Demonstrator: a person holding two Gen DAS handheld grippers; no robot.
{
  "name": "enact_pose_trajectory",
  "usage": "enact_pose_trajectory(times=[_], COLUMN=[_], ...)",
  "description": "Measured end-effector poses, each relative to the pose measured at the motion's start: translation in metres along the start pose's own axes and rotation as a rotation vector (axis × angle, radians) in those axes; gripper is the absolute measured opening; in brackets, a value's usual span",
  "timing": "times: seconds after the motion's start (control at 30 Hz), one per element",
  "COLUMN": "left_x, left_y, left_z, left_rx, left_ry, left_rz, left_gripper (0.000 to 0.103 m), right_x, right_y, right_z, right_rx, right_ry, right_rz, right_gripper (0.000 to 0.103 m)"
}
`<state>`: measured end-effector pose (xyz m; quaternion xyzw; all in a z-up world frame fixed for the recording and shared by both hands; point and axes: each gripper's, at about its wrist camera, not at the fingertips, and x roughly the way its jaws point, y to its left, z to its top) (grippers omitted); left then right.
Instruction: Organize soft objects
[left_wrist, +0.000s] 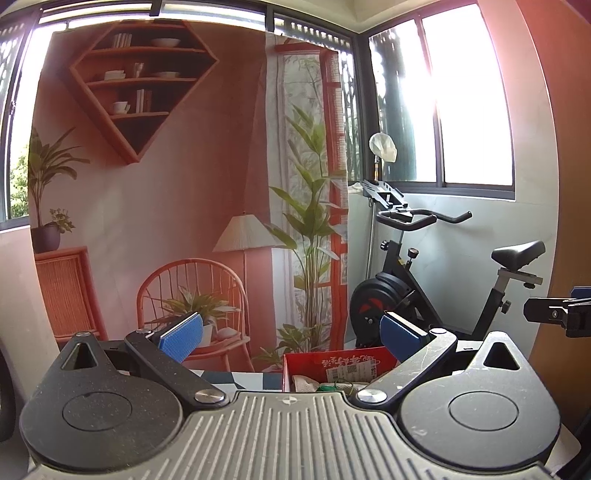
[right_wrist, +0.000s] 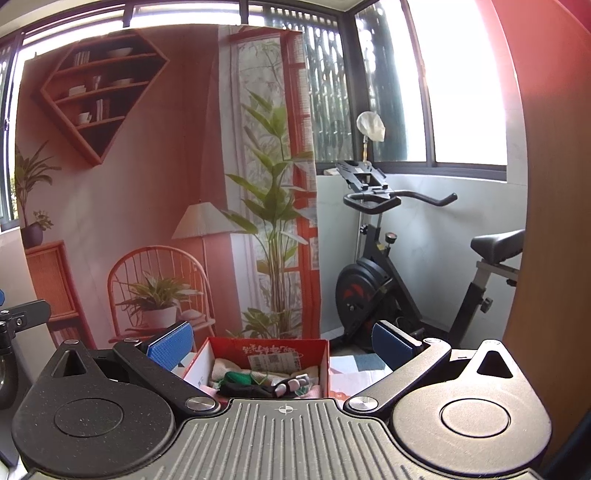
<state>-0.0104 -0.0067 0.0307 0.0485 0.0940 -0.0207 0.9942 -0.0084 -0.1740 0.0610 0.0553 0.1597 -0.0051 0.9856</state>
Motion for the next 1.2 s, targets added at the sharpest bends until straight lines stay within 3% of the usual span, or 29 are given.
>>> enact_pose_trajectory(times=[1.2], left_x=[0.0002], left_y=[-0.0001], left_z=[-0.0040], left_rx=[-0.025], left_ry=[0.022], left_rz=[0.016], left_gripper=[0.103], right_x=[0.0067], right_y=[-0.0032], right_z=[-0.0017], right_rx=[-0.003], right_ry=[0.013], right_rz=[-0.015], right_gripper=[0.103])
